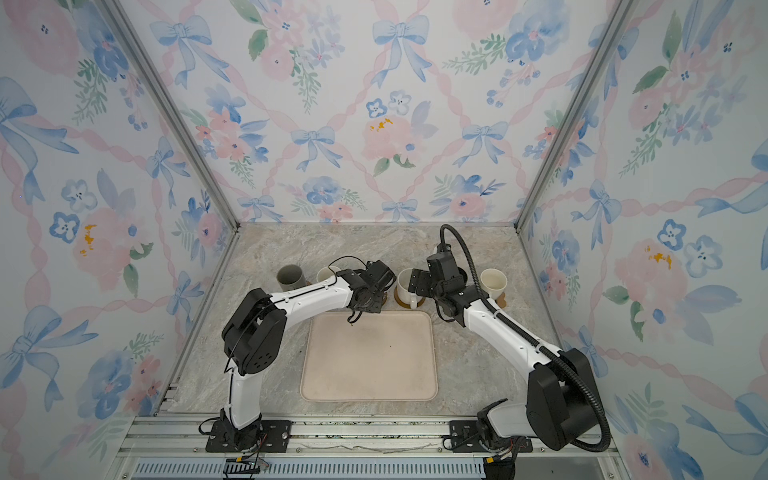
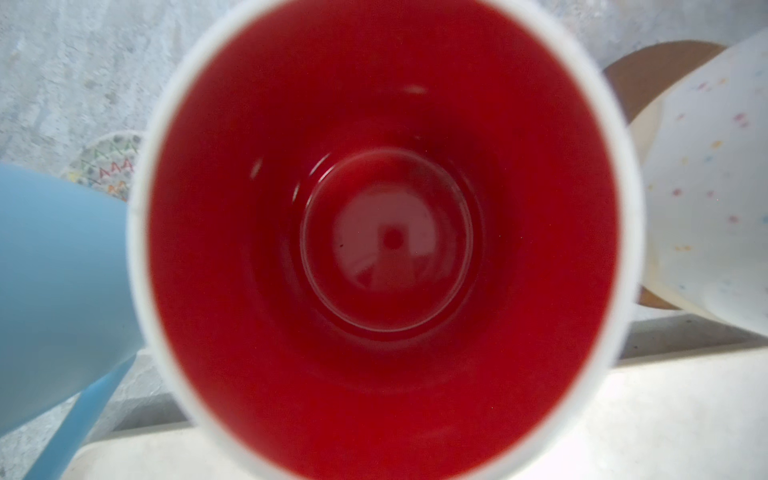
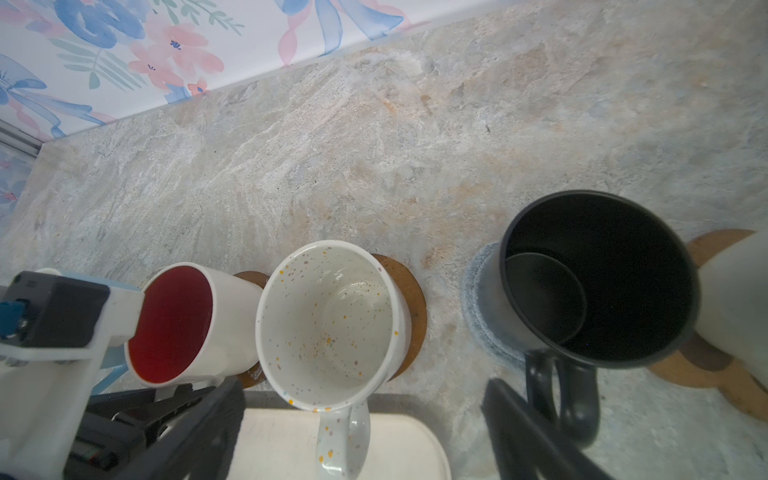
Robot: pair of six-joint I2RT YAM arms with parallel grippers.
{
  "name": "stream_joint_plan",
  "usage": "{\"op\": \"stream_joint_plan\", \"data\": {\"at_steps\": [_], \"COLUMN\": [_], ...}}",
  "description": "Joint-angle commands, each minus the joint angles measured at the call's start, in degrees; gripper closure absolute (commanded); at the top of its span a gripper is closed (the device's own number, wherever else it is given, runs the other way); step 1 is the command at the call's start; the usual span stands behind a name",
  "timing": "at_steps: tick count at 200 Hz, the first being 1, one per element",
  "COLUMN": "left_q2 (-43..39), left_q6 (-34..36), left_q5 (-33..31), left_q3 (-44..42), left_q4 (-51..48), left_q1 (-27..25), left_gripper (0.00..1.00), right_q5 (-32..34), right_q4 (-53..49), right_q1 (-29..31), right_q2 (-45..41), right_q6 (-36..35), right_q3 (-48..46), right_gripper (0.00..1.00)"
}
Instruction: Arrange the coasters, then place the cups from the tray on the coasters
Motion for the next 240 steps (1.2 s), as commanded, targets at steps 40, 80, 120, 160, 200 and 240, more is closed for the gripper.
{"op": "stream_joint_plan", "data": {"at_steps": [40, 80, 120, 160, 200, 240], "left_q2": [-4.49, -10.11, -17.35, -27.29, -41.38, -54.38], "left_q6": [1.01, 1.4, 2.24, 3.53, 11.73, 24.67], "left_q5": [-0.18, -3.74, -15.74, -25.26, -26.98, -25.66], "left_q3": [-2.49, -3.98, -5.76, -13.87, -28.98, -47.63], "left_q4": [0.2, 0.21, 0.41, 5.4, 21.88, 44.91], "left_q1": [0.15, -0.62, -3.06, -3.15, -0.39, 5.09], "left_gripper": [0.61, 0.57, 0.52, 0.38, 0.06, 0.02], "right_q5": [-0.34, 0.15, 0.77, 1.23, 6.21, 10.96], "right_q4": [0.88, 1.58, 2.45, 2.84, 0.34, 0.42], "right_q1": [-0.45, -0.42, -0.47, -0.43, -0.6, -2.09], "right_q2": [0.05, -0.4, -0.45, -2.6, -5.74, -9.31], "right_q6": [1.08, 1.7, 1.48, -0.4, -3.73, -11.1], "right_q3": [-0.15, -0.7, -1.32, -2.47, -2.81, -4.55], "right_gripper": [0.07, 0.06, 0.03, 0.03, 0.03, 0.03]}}
